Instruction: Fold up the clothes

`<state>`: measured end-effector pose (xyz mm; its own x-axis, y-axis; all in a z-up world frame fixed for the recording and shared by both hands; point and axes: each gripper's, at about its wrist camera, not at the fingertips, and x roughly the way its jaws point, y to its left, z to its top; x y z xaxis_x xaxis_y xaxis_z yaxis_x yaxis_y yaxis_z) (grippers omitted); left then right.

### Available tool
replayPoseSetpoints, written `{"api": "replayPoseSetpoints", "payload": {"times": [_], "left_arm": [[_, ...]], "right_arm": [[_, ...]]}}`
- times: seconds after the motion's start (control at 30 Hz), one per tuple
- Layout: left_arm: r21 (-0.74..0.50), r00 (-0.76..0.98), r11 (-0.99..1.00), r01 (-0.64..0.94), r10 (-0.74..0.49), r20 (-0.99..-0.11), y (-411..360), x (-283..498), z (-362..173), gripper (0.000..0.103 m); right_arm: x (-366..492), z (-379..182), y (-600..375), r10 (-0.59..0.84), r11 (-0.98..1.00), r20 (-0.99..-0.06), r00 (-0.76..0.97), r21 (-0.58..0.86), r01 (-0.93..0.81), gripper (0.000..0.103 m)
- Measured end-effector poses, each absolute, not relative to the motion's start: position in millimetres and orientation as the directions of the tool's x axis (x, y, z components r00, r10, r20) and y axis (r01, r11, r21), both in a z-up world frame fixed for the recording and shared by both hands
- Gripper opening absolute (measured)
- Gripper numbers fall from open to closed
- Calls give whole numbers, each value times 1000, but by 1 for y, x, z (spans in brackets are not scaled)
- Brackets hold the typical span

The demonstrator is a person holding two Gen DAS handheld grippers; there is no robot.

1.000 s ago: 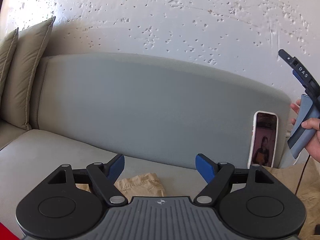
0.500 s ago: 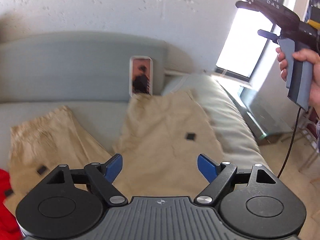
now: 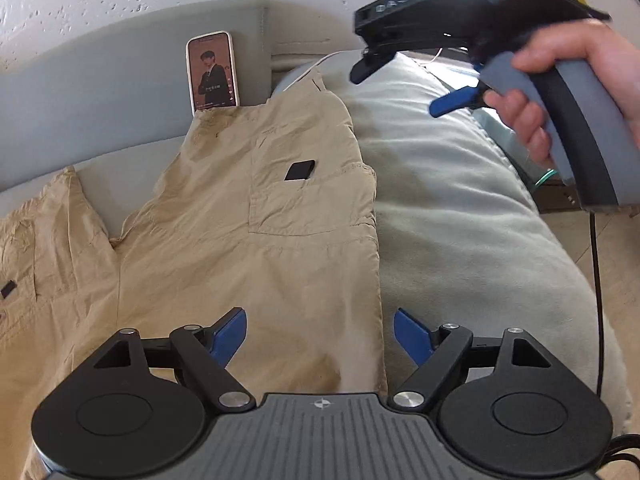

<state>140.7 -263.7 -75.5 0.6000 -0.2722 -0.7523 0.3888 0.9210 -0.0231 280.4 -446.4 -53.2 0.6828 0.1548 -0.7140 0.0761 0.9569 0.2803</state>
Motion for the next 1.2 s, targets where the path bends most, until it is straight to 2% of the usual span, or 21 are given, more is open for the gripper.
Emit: {"api": "replayPoseSetpoints", "payload": {"times": [0.03, 0.13, 0.17, 0.2, 0.23, 0.27, 0.3, 0.33, 0.37, 0.4, 0.43, 0.53, 0.6, 0.7, 0.87, 0.97, 1.0, 1.07, 1.1, 1.17, 1.2], "left_arm": [[1, 601, 919, 394, -257, -757, -268, 143, -80, 81], [50, 588, 911, 409, -222, -778, -278, 148, -96, 76], [62, 578, 907, 417, -212, -788, -281, 150, -101, 71], [69, 574, 903, 425, -209, -792, -281, 151, -105, 65], [84, 583, 898, 432, -207, -785, -282, 151, -108, 64], [107, 596, 890, 444, -204, -777, -284, 151, -110, 59], [114, 592, 884, 454, -204, -780, -284, 152, -113, 48], [120, 588, 878, 463, -204, -782, -283, 153, -115, 39], [124, 584, 872, 473, -205, -785, -283, 155, -117, 19], [94, 572, 876, 474, -225, -789, -276, 156, -114, 7], [64, 559, 878, 475, -245, -792, -269, 157, -111, 7], [-27, 521, 880, 474, -306, -797, -249, 160, -101, 4], [-88, 496, 878, 471, -346, -796, -235, 162, -95, 4], [-180, 458, 868, 462, -407, -790, -214, 165, -85, 4], [-415, 419, 853, 316, -518, -746, -135, 175, -73, 4], [-419, 446, 862, 285, -506, -738, -114, 175, -71, 3], [-414, 446, 861, 295, -507, -737, -115, 175, -72, 3], [-408, 445, 856, 318, -515, -733, -119, 173, -73, 3], [-409, 444, 850, 331, -523, -728, -122, 172, -73, 3], [-409, 441, 841, 353, -535, -721, -125, 175, -75, 3], [-406, 440, 839, 362, -538, -719, -127, 174, -75, 3]], "right_arm": [[292, -63, -447, 189, 945, -725, 663, 318, 77, 83], [331, -85, -444, 271, 916, -747, 607, 394, 77, 72], [344, -93, -443, 300, 903, -751, 587, 422, 78, 69], [357, -100, -443, 330, 887, -753, 569, 454, 86, 62], [366, -107, -444, 344, 876, -756, 558, 472, 100, 58], [375, -114, -444, 346, 869, -758, 552, 481, 116, 56], [382, -120, -445, 338, 868, -761, 553, 480, 130, 51], [388, -124, -446, 327, 871, -764, 556, 472, 136, 41], [394, -128, -446, 310, 878, -768, 560, 457, 141, 33], [400, -131, -447, 294, 885, -772, 564, 443, 146, 17], [403, -132, -449, 284, 887, -771, 570, 436, 149, 12], [405, -130, -445, 269, 901, -762, 589, 415, 124, 4], [399, -118, -432, 224, 928, -745, 628, 360, 95, 2], [390, -93, -413, 183, 945, -702, 688, 319, 74, 0], [384, -38, -364, 168, 961, -638, 751, 275, 19, 0], [388, -18, -327, 131, 973, -677, 725, 226, 36, 1], [394, -20, -322, 119, 972, -715, 689, 227, 68, 7], [401, -32, -319, 74, 971, -790, 609, 196, 138, 43], [398, -37, -320, 3, 971, -799, 601, 147, 189, 62], [384, -42, -326, -114, 964, -779, 616, 64, 260, 63], [378, -44, -332, -105, 963, -786, 610, 73, 261, 63]]}}
